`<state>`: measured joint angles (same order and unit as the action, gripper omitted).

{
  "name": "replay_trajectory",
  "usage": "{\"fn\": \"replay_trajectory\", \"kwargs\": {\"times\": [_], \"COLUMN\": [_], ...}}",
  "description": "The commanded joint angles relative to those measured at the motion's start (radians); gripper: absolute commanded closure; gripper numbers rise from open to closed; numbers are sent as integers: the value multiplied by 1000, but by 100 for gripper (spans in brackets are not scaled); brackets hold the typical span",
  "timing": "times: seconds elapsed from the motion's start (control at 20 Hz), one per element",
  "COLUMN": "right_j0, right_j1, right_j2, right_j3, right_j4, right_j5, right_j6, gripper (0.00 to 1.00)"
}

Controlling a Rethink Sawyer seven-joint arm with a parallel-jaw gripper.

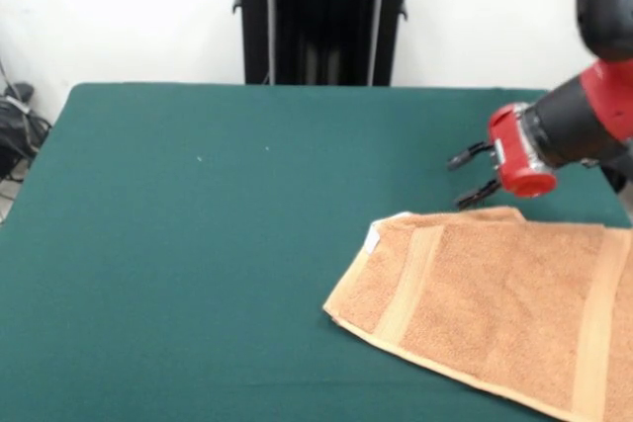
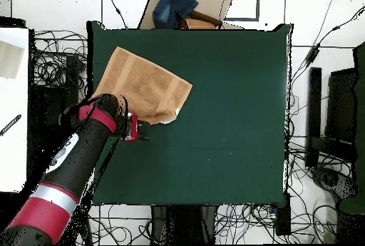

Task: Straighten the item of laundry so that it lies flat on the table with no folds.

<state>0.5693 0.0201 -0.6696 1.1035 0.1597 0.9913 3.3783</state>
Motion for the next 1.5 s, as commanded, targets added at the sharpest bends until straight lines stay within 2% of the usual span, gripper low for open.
{"fn": "replay_trajectory", "kwargs": {"times": [0.05,0.65,1.0,1.5], "right_j0": [19,14,5,6], "right_j1": [-90,-78,24,51], "right_j2": [55,56,48,39], "right_j3": [47,25,-41,-71], "right_j4": [71,64,67,84], "right_j5": [107,114,77,88], "right_j6": [173,185,246,261], "gripper": [0,0,0,0]}}
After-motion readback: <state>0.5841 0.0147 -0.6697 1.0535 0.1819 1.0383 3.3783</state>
